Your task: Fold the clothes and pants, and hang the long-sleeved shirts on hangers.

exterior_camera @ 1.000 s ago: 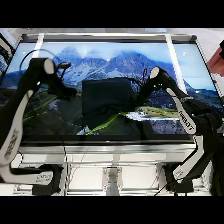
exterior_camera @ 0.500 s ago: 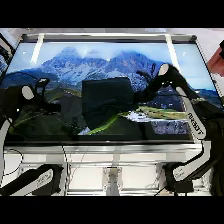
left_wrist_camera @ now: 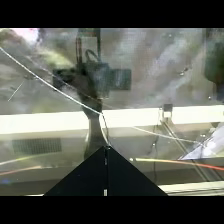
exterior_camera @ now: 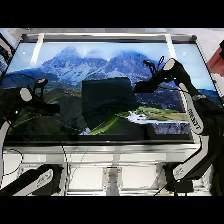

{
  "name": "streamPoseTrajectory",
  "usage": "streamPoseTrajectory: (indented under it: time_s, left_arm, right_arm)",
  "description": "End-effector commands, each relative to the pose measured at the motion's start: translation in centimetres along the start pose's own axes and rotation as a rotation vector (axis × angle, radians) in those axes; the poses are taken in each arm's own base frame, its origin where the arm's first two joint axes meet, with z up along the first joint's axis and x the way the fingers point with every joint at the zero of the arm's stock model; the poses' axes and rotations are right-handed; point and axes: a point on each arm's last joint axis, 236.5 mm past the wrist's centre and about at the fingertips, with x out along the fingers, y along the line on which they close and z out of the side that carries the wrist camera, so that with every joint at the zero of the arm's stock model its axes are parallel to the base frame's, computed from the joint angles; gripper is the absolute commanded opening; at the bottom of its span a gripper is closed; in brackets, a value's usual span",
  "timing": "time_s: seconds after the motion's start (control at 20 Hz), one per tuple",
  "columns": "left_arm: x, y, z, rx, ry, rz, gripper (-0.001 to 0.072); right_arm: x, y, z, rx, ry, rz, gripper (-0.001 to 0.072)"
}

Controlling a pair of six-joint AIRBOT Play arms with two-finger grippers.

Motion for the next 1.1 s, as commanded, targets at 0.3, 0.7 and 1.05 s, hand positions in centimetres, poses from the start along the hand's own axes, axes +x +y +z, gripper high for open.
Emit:
streamPoseTrajectory:
  time_s: [0.3,0.7,1.05]
  left_arm:
    - [0.0,0.0,0.0,-0.001,-0.002,0.000,0.0029]
    - [0.0,0.0,0.0,0.000,-0.002,0.000,0.0030]
    - [0.0,0.0,0.0,-0.001,-0.002,0.000,0.0030]
  right_arm:
    - [6.6,5.3,1.5,-0.091,-0.021,0.057,0.0509]
    - [3.6,1.8,0.3,-0.041,0.072,-0.069,0.0022]
    - [-13.1,-19.2,-8.7,0.429,0.170,-0.524,0.0022]
